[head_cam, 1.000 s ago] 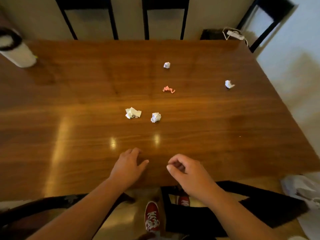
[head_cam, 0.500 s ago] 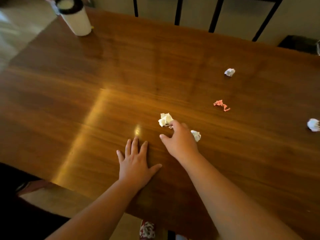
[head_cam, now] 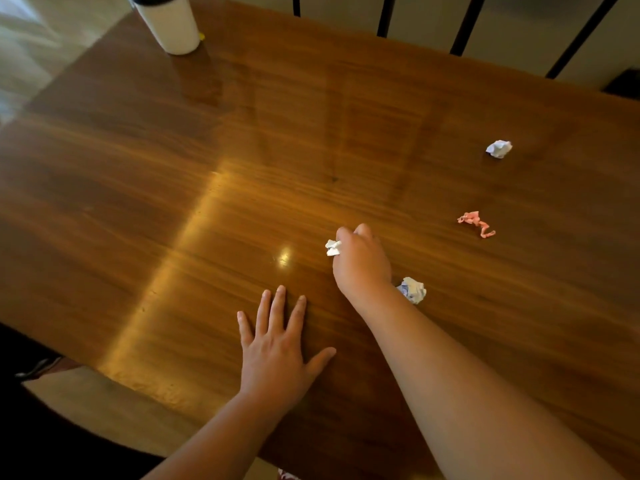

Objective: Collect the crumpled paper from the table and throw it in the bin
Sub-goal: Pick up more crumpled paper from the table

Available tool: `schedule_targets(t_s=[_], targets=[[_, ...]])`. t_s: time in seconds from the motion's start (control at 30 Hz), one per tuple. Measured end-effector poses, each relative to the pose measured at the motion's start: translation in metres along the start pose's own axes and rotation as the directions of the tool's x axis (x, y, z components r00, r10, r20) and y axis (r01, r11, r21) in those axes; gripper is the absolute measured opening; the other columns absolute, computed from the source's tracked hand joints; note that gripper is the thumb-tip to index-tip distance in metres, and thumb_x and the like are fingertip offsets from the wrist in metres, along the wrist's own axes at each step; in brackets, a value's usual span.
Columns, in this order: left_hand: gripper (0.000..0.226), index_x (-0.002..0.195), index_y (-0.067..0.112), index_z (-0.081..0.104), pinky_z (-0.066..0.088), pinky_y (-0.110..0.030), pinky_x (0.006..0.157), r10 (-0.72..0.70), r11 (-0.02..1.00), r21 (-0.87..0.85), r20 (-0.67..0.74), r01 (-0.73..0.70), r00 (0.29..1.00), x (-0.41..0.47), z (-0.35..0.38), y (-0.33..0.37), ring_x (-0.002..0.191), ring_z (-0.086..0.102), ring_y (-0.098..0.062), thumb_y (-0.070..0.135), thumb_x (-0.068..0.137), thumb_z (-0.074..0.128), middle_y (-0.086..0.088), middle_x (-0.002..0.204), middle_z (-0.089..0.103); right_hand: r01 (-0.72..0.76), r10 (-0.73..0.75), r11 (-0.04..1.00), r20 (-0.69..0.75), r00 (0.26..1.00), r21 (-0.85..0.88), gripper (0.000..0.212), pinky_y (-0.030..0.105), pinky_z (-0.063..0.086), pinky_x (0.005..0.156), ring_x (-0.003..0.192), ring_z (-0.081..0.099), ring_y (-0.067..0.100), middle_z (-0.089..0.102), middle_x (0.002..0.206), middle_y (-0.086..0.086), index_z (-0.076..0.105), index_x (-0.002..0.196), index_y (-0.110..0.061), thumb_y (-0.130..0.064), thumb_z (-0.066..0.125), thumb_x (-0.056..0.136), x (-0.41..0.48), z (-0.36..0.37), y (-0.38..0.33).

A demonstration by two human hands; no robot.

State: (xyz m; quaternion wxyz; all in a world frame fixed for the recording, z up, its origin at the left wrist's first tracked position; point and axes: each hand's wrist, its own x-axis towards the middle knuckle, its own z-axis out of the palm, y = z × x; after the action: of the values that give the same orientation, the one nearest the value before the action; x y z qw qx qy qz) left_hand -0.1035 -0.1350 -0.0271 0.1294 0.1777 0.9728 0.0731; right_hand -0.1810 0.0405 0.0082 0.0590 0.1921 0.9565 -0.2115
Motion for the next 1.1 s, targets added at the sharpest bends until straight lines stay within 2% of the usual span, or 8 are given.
schedule_targets(t_s=[0.2,0.33,0.5,0.6,0.7,0.83,0.97,1.1], targets=[[0.084,0.144,0.031,0.029,0.006,-0.063,0.115,-0.047,0.997,-0.059,-0.014,0.046,0.999,0.006,-0.001,0.008,0.149,0.005,-0.028,0.082,0.077,0.030,-0.007,0.160,0.021,0.007,-0.002,0.989,-0.033,0.999,0.147,0.015,0.030,0.050,0.060,0.082,0.053,0.016,0.056,0.103,0.002,0.063,0.097,-0.016,-0.006,0.057,0.088,0.000,-0.019,0.026],[0.073,0.140,0.031,0.033,0.009,-0.063,0.115,0.003,0.996,-0.086,-0.017,-0.004,1.000,0.019,-0.001,0.020,0.149,0.009,-0.026,0.074,0.082,0.034,-0.005,0.157,0.026,-0.010,0.049,0.979,-0.189,0.981,0.204,0.018,0.014,0.031,0.055,0.071,0.044,0.002,0.051,0.095,-0.007,0.066,0.099,-0.021,-0.010,0.064,0.085,-0.001,-0.052,0.076],[0.065,0.137,0.029,0.041,0.010,-0.065,0.114,0.007,0.995,-0.098,-0.054,-0.013,0.999,0.036,-0.001,0.043,0.147,0.015,-0.028,0.067,0.084,0.041,-0.007,0.153,0.032,-0.105,0.159,0.982,-0.383,0.910,0.157,0.034,0.023,0.041,0.074,0.093,0.054,0.016,0.057,0.114,0.006,0.065,0.120,-0.014,-0.006,0.061,0.087,0.006,-0.089,0.153],[0.064,0.134,0.027,0.045,0.007,-0.064,0.114,-0.023,0.993,-0.119,-0.094,0.012,0.995,0.038,0.003,0.052,0.147,0.016,-0.029,0.066,0.084,0.041,-0.009,0.151,0.035,-0.135,0.187,0.980,-0.438,0.879,0.146,0.034,0.029,0.047,0.085,0.107,0.055,0.026,0.055,0.119,0.010,0.066,0.120,-0.009,-0.002,0.058,0.087,0.019,-0.092,0.183],[0.065,0.134,0.026,0.046,0.005,-0.063,0.116,-0.034,0.990,-0.138,-0.115,0.018,0.993,0.036,0.005,0.054,0.147,0.016,-0.028,0.066,0.083,0.037,-0.009,0.151,0.035,-0.119,0.150,0.988,-0.395,0.906,0.103,0.034,0.030,0.042,0.095,0.121,0.048,0.029,0.053,0.128,0.012,0.065,0.122,-0.007,-0.003,0.055,0.090,0.031,-0.082,0.196],[0.065,0.133,0.026,0.047,0.006,-0.063,0.116,-0.050,0.989,-0.143,-0.122,0.032,0.991,0.036,0.006,0.055,0.147,0.016,-0.027,0.065,0.082,0.037,-0.009,0.151,0.036,-0.068,0.094,0.992,-0.266,0.959,0.104,0.041,0.036,0.036,0.105,0.134,0.038,0.028,0.048,0.143,0.012,0.060,0.128,-0.007,-0.019,0.047,0.092,0.036,-0.065,0.197],[0.063,0.131,0.025,0.048,0.007,-0.063,0.116,-0.063,0.987,-0.155,-0.139,0.041,0.988,0.035,0.008,0.057,0.147,0.017,-0.027,0.062,0.081,0.039,-0.010,0.150,0.038,-0.056,0.081,0.994,-0.289,0.954,0.093,0.062,0.042,0.038,0.105,0.135,0.039,0.028,0.050,0.142,0.011,0.055,0.133,-0.011,-0.055,0.038,0.092,0.035,-0.057,0.193],[0.062,0.131,0.025,0.049,0.008,-0.062,0.116,-0.066,0.986,-0.159,-0.147,0.042,0.987,0.035,0.009,0.058,0.147,0.017,-0.027,0.062,0.082,0.039,-0.009,0.150,0.038,-0.037,0.006,0.995,-0.327,0.945,-0.089,0.046,0.044,0.040,0.100,0.128,0.044,0.030,0.053,0.134,0.011,0.055,0.131,-0.016,-0.044,0.045,0.096,0.041,-0.048,0.195]])
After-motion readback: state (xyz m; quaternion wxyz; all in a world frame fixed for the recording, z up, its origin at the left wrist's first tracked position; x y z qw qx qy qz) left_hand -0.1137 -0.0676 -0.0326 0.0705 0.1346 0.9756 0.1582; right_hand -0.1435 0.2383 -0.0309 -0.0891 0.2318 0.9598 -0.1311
